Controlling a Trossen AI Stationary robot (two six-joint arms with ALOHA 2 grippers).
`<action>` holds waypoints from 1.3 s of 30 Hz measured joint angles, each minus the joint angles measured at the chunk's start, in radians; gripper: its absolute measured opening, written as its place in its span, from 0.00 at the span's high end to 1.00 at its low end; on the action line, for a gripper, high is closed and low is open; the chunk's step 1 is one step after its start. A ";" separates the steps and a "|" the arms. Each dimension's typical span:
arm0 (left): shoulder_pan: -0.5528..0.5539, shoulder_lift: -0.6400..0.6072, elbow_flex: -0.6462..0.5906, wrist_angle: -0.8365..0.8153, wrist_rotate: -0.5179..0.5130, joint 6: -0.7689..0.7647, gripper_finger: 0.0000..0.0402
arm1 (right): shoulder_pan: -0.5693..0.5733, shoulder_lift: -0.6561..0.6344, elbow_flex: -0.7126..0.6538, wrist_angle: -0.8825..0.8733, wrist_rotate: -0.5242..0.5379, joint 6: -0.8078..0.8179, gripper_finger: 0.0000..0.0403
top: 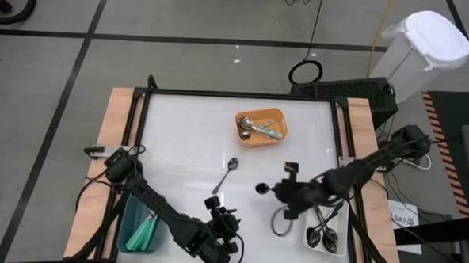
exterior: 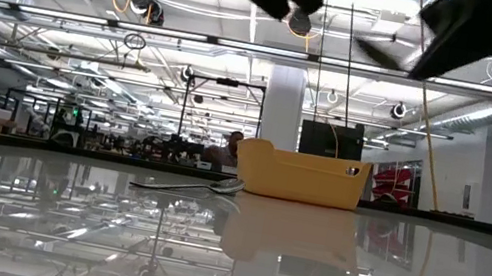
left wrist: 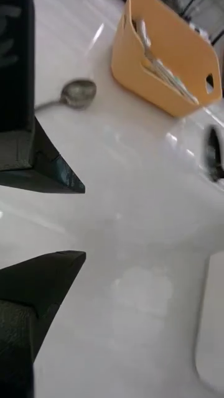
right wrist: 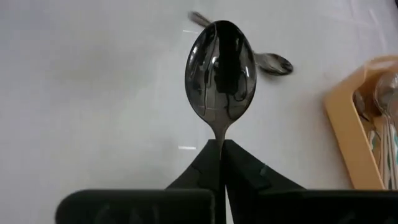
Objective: Sort silverware by color (type)
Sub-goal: Put the black spoon into the white bin
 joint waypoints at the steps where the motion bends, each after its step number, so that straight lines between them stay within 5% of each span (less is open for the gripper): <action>1: -0.007 0.000 0.000 0.014 0.001 0.000 0.60 | 0.029 -0.013 0.011 -0.025 0.000 0.004 0.99; 7: -0.047 0.000 0.000 0.090 0.008 0.006 0.60 | 0.201 -0.023 0.144 -0.229 -0.057 -0.015 0.99; 17: -0.080 0.000 0.000 0.147 0.008 -0.003 0.60 | 0.341 0.029 0.335 -0.561 -0.055 0.184 0.99; 24: -0.085 0.000 0.000 0.191 0.008 -0.011 0.60 | 0.397 0.044 0.377 -0.635 -0.062 0.245 0.99; 39: -0.085 0.000 0.000 0.198 0.010 -0.023 0.60 | 0.483 0.044 0.388 -0.778 -0.271 0.199 0.99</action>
